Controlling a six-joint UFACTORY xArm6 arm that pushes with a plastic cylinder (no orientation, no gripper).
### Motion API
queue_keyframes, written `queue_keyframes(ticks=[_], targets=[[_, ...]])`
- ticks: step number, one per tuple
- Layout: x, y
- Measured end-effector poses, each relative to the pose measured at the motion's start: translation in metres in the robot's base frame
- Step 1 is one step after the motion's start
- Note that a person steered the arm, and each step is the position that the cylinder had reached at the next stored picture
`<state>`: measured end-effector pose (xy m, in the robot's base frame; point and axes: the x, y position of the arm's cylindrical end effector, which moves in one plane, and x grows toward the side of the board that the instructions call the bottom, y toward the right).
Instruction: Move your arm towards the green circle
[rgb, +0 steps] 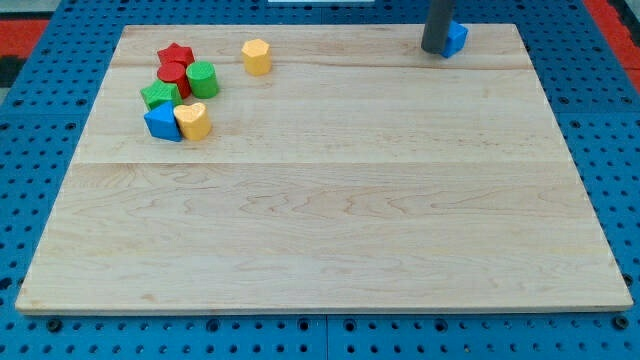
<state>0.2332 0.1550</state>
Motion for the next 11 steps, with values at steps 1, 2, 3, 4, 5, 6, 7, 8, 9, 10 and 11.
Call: queue_keyframes(ticks=[1,2,3,4,5,6,7,8,9,10,11], targets=[[-0.013,0.012],[-0.017,0.02],[-0.018,0.02],[0.015,0.011],[0.049,-0.034],[0.077,-0.111],[0.095,-0.179],[0.092,-0.233],[0.088,-0.265],[0.067,-0.265],[0.049,-0.265]])
